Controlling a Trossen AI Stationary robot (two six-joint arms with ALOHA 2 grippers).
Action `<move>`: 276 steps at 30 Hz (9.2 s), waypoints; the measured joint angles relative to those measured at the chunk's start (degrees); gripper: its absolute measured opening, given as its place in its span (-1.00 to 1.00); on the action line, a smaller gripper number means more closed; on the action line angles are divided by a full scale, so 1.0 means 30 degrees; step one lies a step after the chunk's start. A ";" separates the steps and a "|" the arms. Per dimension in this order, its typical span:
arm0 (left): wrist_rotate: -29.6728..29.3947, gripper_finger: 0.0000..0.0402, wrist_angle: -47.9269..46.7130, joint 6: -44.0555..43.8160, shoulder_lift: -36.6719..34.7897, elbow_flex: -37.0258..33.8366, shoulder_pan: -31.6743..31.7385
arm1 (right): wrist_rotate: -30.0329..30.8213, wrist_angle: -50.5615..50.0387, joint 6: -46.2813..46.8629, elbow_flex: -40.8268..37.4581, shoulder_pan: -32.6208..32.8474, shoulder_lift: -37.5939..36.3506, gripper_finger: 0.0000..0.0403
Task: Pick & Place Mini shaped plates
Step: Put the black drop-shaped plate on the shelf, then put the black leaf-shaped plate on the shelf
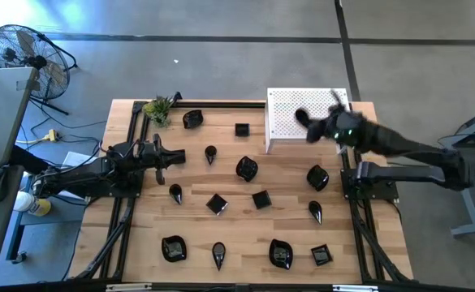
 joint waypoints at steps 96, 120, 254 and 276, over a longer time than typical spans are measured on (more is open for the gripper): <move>-0.0015 -1.00 0.0012 0.0000 0.0006 0.0007 -0.0004 | -0.6277 -0.1913 -1.0492 0.3289 -0.7361 0.5160 -0.98; -0.0015 -1.00 0.0010 0.0000 0.0007 0.0007 -0.0004 | -0.7405 0.9821 -1.3606 -0.3363 0.1257 0.1602 -0.96; -0.0013 -1.00 0.0016 0.0000 0.0002 0.0007 -0.0004 | 0.2330 -2.0098 -1.0846 2.2976 -0.0165 2.3906 -0.97; -0.0015 -1.00 0.0016 0.0002 0.0000 0.0007 -0.0004 | 0.2311 -1.9719 -1.1150 2.2753 -0.0156 2.3768 -0.60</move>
